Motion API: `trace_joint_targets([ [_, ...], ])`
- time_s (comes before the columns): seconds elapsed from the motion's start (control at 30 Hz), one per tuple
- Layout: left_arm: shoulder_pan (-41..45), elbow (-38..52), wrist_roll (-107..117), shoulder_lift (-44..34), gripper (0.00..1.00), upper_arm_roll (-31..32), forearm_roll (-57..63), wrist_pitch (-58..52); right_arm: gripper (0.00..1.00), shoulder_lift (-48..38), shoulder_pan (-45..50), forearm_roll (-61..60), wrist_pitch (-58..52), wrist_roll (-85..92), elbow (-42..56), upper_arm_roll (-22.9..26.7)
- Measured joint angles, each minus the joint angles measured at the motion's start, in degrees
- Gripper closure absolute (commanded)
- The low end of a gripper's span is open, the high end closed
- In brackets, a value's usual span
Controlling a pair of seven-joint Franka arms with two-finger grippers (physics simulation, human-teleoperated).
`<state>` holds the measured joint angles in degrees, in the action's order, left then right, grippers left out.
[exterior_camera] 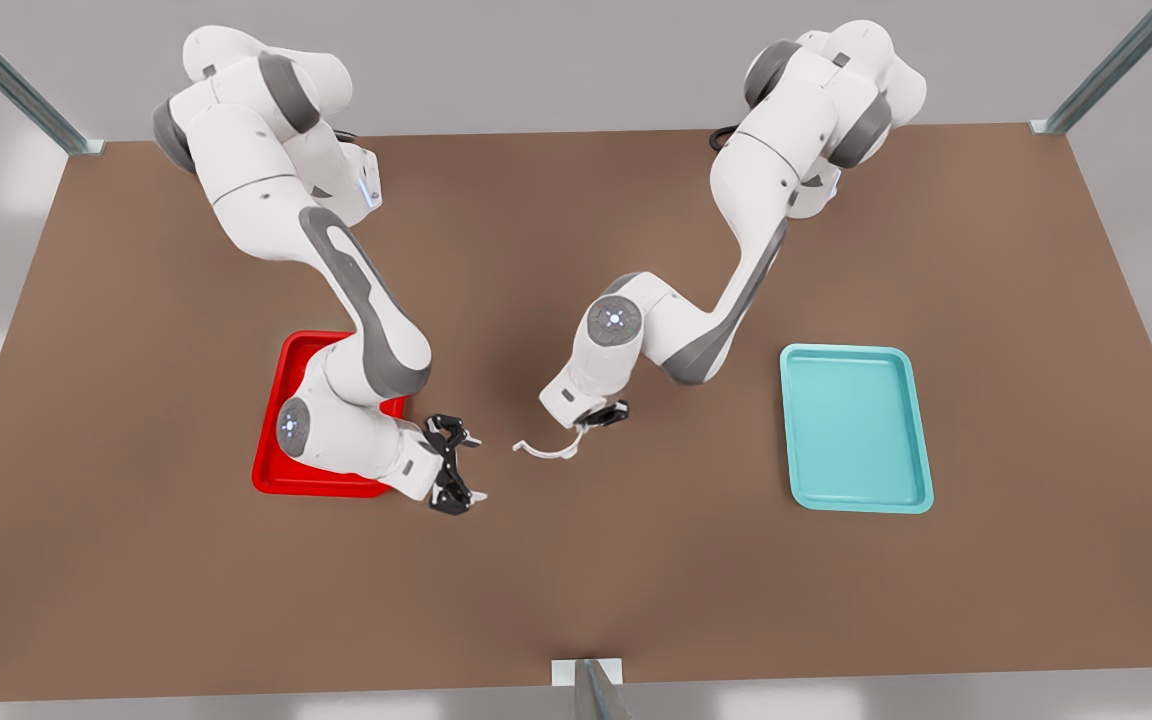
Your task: Take the drainage pipe clamp from the left arm, pass it to the right arm, and place it in the plate on the right side
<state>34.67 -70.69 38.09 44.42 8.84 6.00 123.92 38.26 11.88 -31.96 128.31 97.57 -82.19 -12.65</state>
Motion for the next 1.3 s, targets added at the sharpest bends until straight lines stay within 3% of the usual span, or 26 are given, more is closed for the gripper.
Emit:
trace_joint_targets([
  [0.43, 0.6, 1.2, -2.7, 1.0, 0.79, 0.0, -1.0, -0.8, 0.00, -2.6, 3.1, -3.4, 3.6, 11.4, -6.5, 0.1],
  [1.3, 1.0, 2.0, -4.0, 2.2, 0.79, 0.6, -1.1, -0.3, 0.00, 1.8, 7.9, -7.4, 13.3, 16.3, -5.9, 0.4],
])
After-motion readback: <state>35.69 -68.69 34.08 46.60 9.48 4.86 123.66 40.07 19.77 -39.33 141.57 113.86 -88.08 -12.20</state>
